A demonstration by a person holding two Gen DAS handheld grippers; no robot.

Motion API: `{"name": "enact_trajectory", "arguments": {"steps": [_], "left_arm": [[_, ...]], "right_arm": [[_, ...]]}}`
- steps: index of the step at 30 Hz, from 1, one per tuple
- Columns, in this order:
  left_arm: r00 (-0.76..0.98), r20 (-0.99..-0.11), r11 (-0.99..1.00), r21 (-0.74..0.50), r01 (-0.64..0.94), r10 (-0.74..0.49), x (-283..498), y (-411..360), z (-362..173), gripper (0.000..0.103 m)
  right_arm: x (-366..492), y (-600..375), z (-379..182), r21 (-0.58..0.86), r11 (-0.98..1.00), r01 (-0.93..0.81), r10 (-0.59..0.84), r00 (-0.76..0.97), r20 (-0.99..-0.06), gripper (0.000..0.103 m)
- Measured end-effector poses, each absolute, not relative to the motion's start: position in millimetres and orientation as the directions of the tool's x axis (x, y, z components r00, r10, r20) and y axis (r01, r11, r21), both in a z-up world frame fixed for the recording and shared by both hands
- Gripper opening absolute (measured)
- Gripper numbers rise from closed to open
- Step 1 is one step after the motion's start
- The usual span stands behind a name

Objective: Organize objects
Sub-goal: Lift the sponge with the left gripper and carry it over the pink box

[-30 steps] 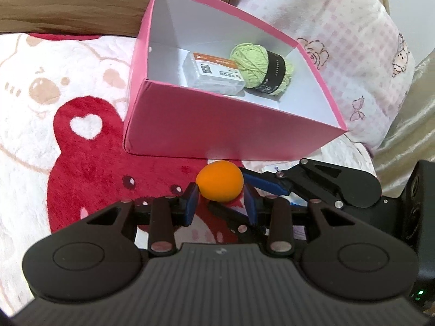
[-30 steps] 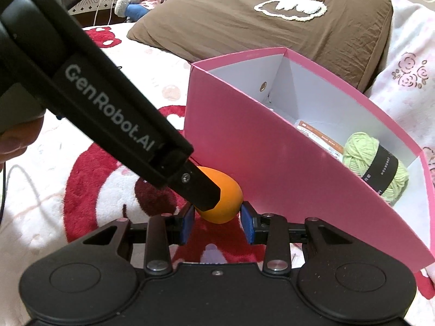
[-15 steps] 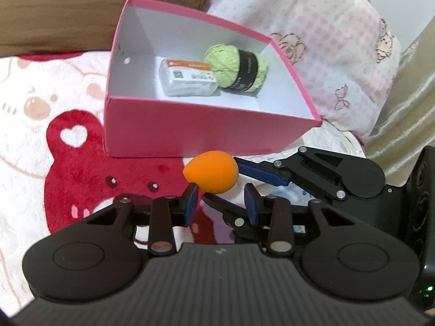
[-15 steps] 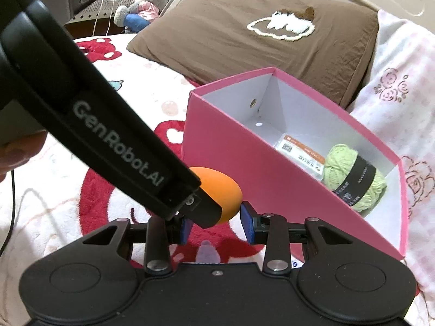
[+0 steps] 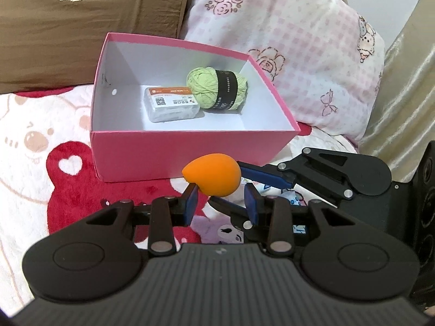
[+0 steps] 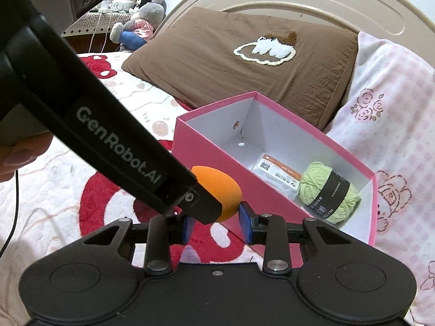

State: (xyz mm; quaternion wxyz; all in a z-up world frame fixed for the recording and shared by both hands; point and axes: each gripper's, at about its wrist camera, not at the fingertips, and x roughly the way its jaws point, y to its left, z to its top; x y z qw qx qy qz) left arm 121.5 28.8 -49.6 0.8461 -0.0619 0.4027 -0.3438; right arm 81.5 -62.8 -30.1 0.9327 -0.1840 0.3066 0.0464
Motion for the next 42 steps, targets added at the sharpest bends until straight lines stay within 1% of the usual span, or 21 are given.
{"name": "enact_trajectory", "arguments": {"steps": [11,26,31,34,38,42], "left_arm": [[0.441,-0.646,0.763,-0.377,0.525,-0.623,112.9,12.7,-30.6,0.035],[0.459,-0.659,0.782,-0.346,0.519,-0.596,120.8,-4.3,-3.8,0.035],[0.468,-0.658,0.786,-0.336,0.520,-0.591,136.4,-12.2,11.1,0.035],[0.468,-0.648,0.782,-0.356,0.512,-0.601,152.1,-13.5,22.5,0.035],[0.480,-0.641,0.786,-0.357,0.505,-0.599,175.5,-17.5,35.8,0.035],[0.463,-0.657,0.794,-0.390,0.467,-0.595,207.8,-24.4,38.8,0.036]], "right_arm": [[71.6,-63.7,-17.8,-0.362,0.907,-0.217,-0.032,0.820,-0.572,0.037],[73.5,-72.0,-2.3,-0.377,0.904,-0.200,-0.044,0.835,-0.549,0.037],[79.9,-79.5,11.0,-0.388,0.900,-0.199,-0.046,0.842,-0.538,0.037],[91.3,-87.8,24.4,-0.388,0.897,-0.211,-0.036,0.841,-0.539,0.037],[111.3,-101.2,43.4,-0.385,0.892,-0.238,-0.014,0.835,-0.549,0.038],[137.6,-117.2,54.8,-0.359,0.895,-0.266,0.015,0.821,-0.571,0.038]]}}
